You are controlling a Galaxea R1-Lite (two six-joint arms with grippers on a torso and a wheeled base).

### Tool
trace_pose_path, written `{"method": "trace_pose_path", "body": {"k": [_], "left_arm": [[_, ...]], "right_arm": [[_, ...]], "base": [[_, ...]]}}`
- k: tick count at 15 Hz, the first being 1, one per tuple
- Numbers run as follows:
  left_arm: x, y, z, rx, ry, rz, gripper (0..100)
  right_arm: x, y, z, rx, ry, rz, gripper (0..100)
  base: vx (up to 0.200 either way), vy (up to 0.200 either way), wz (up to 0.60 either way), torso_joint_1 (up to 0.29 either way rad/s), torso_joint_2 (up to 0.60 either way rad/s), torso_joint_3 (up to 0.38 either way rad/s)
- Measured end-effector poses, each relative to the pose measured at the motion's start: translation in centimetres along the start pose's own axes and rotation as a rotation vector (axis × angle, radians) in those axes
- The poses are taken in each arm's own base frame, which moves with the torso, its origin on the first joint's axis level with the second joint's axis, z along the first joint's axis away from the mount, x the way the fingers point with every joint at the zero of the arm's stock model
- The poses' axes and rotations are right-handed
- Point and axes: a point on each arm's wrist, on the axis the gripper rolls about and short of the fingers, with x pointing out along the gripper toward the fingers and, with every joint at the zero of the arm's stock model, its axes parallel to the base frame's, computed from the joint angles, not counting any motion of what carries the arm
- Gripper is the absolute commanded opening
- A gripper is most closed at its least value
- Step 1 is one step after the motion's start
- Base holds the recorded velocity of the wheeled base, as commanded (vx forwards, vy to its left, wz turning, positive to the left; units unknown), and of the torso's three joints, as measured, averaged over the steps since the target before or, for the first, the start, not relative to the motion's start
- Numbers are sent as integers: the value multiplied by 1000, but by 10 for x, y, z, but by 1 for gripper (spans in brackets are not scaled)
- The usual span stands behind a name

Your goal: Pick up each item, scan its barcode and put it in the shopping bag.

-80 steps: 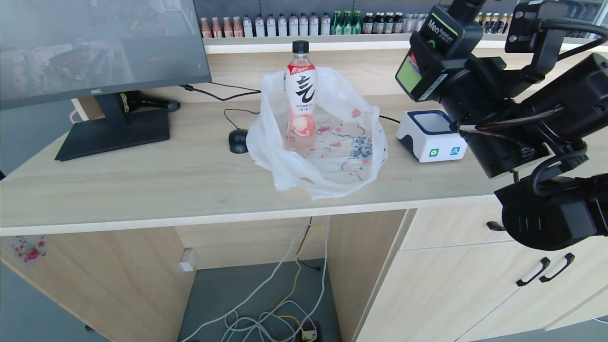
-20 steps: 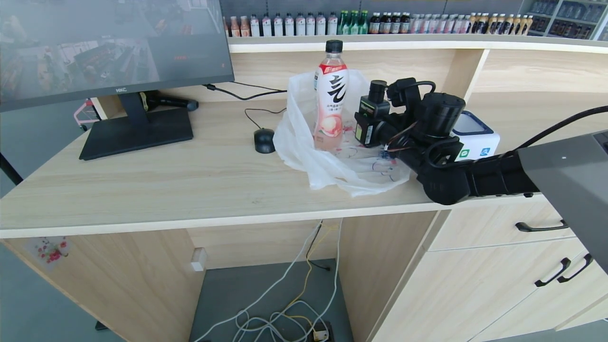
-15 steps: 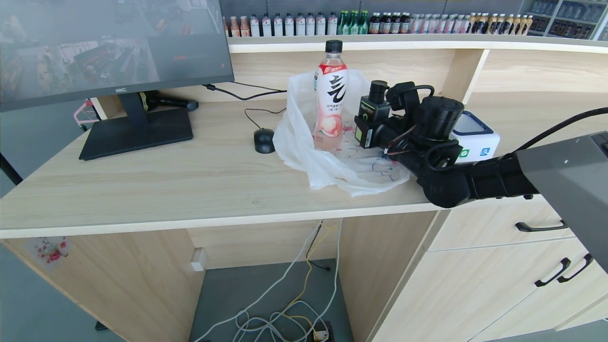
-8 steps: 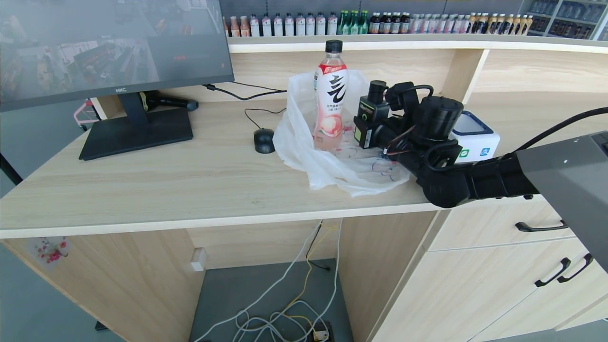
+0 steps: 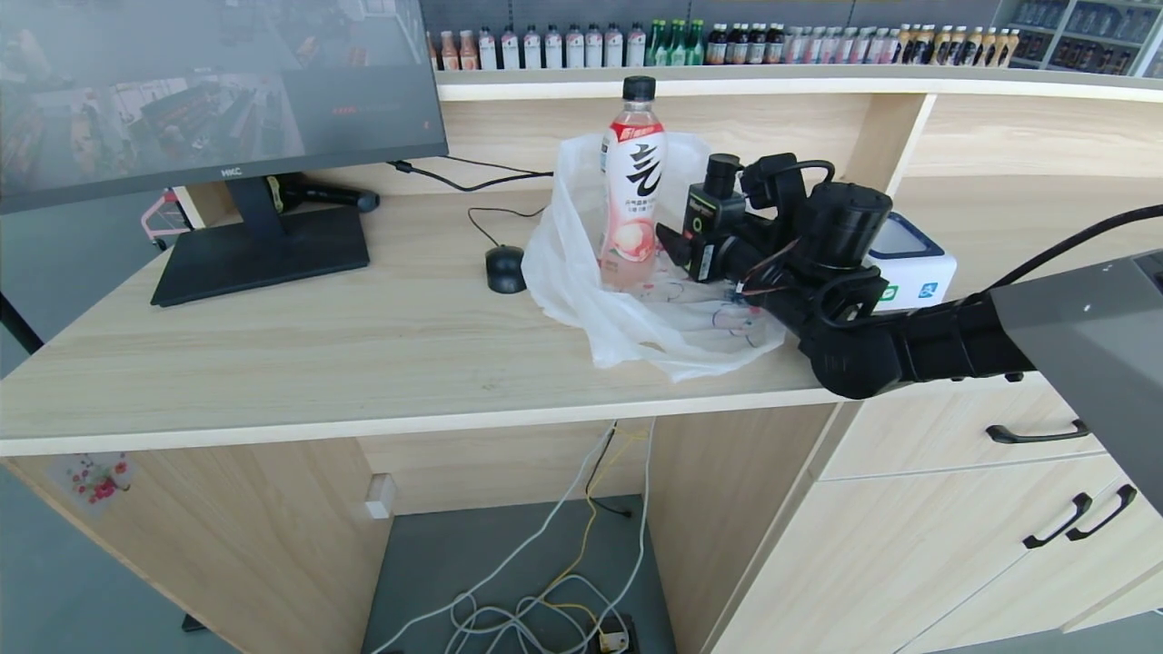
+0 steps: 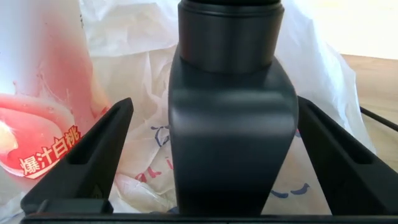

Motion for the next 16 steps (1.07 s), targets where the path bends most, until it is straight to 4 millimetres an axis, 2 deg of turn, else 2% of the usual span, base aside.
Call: {"method": "trace_pose_path", "body": {"k": [5,10,13,16], "left_arm": [[0,0,0,0,0,0,100],[0,0,0,0,0,0,100],[0,0,0,0,0,0,100],[0,0,0,0,0,-1,100]], "right_arm": [[-4,-1,6,0,-5,-2,100],[-21,-2,22,-1,-7,-4,100],[-45,-3,41,6,-5,-2,100],[-91,-4,62,32,1,-3,100]], "base": [[0,0,0,0,0,0],[0,0,0,0,0,0],[0,0,0,0,0,0],[0,0,0,0,0,0]]}}
